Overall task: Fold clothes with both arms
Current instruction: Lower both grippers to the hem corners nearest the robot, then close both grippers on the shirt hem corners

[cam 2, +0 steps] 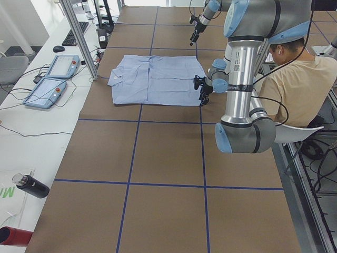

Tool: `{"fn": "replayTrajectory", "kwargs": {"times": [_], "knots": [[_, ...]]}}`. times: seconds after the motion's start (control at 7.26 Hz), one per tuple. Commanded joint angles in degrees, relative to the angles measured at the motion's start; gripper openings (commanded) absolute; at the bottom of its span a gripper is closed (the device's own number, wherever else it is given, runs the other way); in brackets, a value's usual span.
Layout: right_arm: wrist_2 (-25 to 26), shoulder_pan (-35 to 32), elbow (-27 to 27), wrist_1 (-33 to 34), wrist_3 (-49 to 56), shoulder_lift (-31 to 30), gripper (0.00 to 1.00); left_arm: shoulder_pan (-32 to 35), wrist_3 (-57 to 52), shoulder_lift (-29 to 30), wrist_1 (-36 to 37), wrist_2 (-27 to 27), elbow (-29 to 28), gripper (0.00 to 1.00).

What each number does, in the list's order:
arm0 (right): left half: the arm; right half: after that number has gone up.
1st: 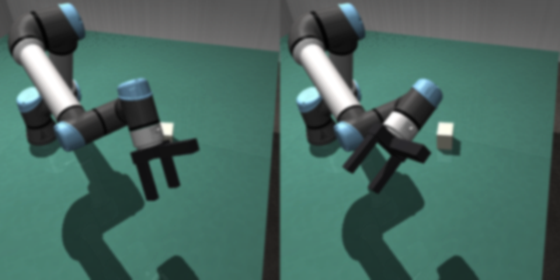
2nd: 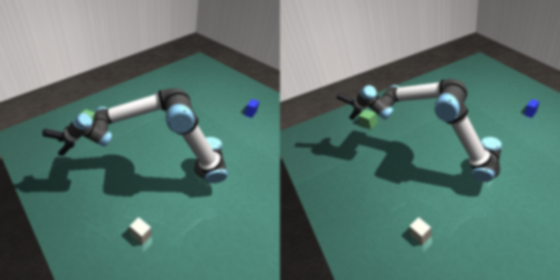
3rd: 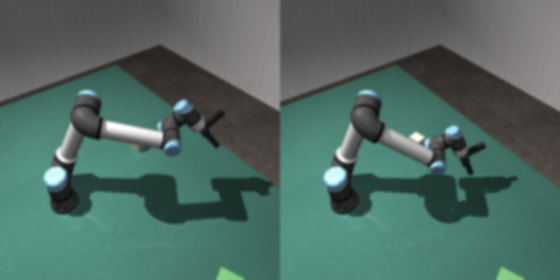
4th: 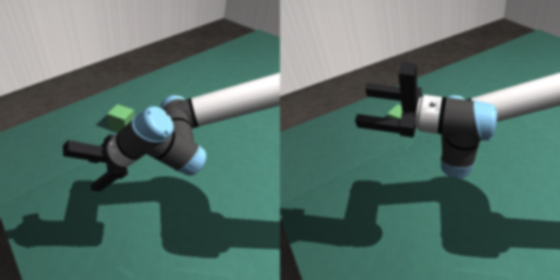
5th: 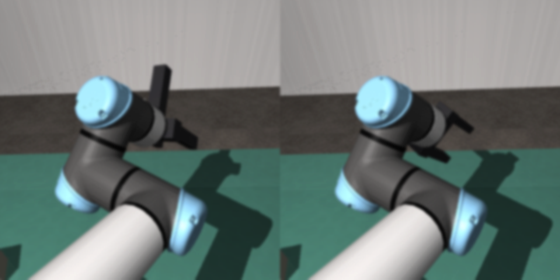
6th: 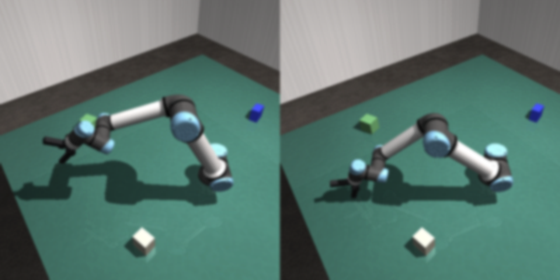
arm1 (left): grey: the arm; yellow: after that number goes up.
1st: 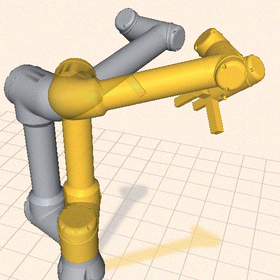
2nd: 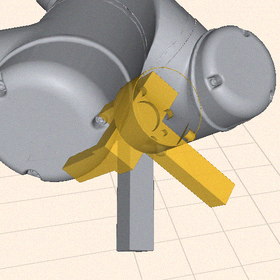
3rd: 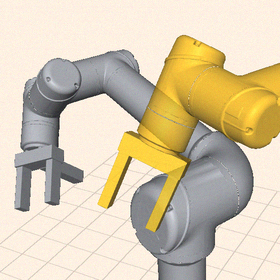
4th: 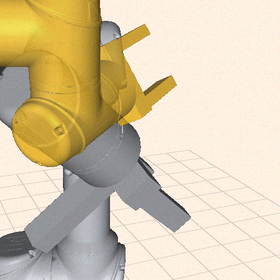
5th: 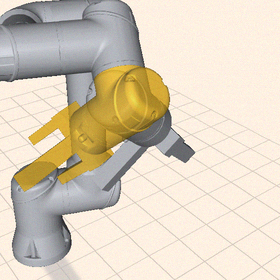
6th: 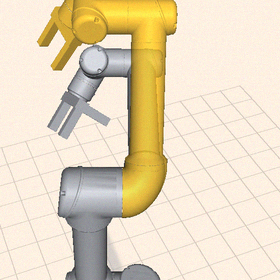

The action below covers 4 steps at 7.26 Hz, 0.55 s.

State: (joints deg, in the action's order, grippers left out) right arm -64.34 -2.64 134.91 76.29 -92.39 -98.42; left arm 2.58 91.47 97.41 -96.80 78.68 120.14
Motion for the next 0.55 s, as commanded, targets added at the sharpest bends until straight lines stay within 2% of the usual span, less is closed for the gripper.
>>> {"fn": "replayTrajectory", "kwargs": {"times": [0.0, 0.41], "knots": [[0.0, 0.0, 0.0, 0.0, -0.1, 0.1, 1.00, -0.1, -0.1, 0.2, -0.1, 1.2, 0.0, 0.56], [0.0, 0.0, 0.0, 0.0, 0.0, 0.1, 1.00, -0.1, -0.1, 0.2, -0.3, 1.2, -1.0, 0.53]]}}
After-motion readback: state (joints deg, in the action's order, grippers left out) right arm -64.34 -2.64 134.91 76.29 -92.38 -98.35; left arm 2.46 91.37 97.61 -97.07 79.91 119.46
